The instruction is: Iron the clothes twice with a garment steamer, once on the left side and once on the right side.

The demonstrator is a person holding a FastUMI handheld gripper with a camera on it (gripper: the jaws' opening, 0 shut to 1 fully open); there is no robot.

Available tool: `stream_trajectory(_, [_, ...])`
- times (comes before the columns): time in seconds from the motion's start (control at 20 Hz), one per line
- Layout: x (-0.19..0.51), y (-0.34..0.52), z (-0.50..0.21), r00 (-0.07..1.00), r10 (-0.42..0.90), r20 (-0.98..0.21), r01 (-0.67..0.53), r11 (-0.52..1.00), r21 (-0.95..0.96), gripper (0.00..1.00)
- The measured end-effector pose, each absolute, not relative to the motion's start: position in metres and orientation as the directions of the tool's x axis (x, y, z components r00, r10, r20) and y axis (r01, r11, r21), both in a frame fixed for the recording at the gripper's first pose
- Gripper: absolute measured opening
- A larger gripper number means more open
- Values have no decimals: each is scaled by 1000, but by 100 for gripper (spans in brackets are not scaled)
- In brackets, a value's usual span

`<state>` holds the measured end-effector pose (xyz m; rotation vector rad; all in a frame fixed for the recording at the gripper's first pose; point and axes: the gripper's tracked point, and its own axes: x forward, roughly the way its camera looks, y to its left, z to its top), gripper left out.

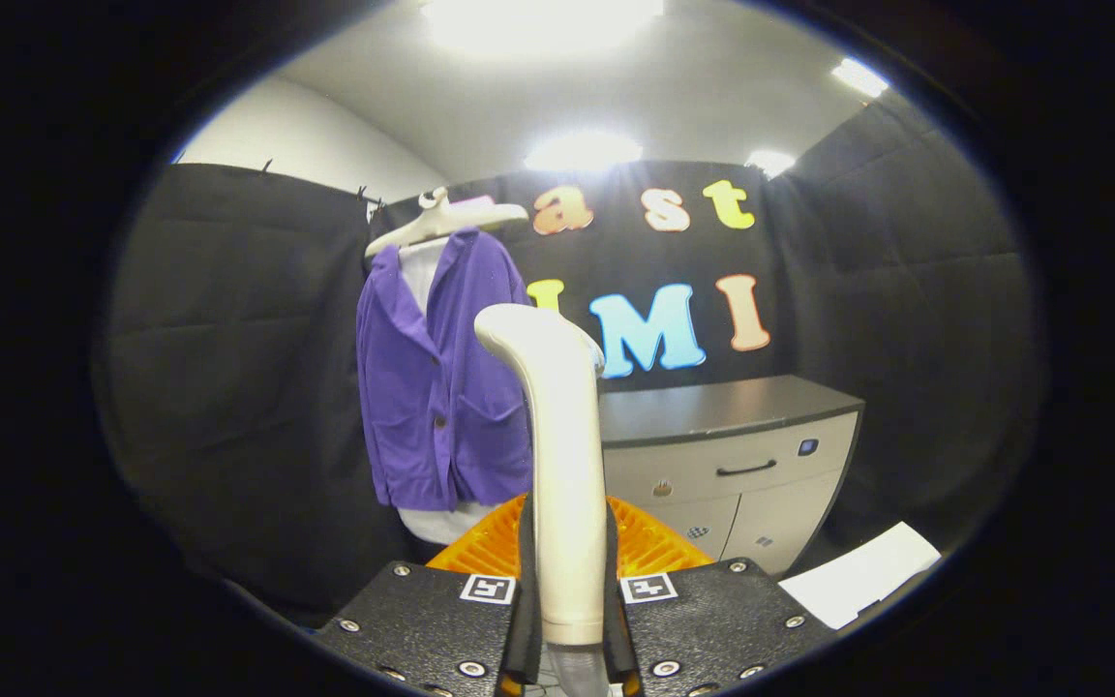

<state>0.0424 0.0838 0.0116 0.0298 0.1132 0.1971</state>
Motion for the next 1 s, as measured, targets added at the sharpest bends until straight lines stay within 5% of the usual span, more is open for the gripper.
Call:
stream_trajectory(0.3, [34, 71, 53, 989, 145, 37, -146, 989, 22, 25])
stream_trajectory(1.0, [27, 71, 18, 987, 157, -17, -158, 987, -17, 25])
